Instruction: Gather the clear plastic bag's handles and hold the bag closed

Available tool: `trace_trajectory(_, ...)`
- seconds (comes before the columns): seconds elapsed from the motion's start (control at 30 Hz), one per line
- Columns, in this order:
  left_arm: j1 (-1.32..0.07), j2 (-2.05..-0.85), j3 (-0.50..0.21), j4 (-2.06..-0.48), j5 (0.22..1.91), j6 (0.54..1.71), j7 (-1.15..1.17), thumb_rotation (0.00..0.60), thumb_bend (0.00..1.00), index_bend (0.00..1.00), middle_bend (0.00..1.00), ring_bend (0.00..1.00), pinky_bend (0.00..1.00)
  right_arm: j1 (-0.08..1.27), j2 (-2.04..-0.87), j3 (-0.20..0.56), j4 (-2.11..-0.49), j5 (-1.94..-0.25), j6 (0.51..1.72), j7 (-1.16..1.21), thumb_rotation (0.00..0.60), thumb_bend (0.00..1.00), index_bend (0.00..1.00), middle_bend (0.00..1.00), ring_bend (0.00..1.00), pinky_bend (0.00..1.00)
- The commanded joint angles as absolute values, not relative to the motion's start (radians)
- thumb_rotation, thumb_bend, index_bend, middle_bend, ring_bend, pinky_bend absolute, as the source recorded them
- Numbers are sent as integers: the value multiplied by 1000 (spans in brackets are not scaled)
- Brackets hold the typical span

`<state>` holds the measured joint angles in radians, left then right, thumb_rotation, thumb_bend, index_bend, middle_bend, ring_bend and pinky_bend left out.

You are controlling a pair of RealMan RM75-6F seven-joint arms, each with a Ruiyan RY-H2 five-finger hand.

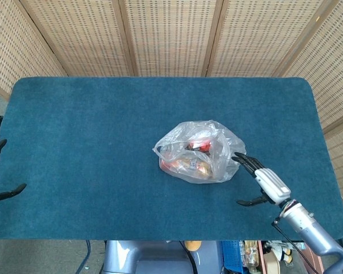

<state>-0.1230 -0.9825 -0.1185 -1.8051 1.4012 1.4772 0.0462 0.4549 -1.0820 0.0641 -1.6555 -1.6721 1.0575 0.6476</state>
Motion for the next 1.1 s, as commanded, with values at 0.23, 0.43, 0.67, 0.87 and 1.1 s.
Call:
trace_trajectory(0.23,-132,-980,-126,-1800,1383,1460,37,600,134,0,0,0,0,579,-1100,117,-1682,-1583,900,751,600,0,32,68,0,0)
trace_trajectory(0.43,-134,-978,-129,-1798,1374,1456,28,600,133,0,0,0,0,650,-1101,157,-1720,-1512,801,903,600,0,64,95,0,0)
trace_trajectory(0.67,-136,-978,-131,-1794,1368,1451,19,600,133,0,0,0,0,720,-1094,212,-1749,-1453,690,1229,600,0,115,149,4,3)
trace_trajectory(0.87,-139,-976,-134,-1792,1363,1447,10,600,133,0,0,0,0,754,-1091,249,-1758,-1483,639,1626,600,0,123,190,48,4)
trace_trajectory(1.1,-142,-975,-135,-1788,1357,1440,1,600,134,0,0,0,0,775,-1106,224,-1669,-1653,744,2058,600,0,126,208,69,87)
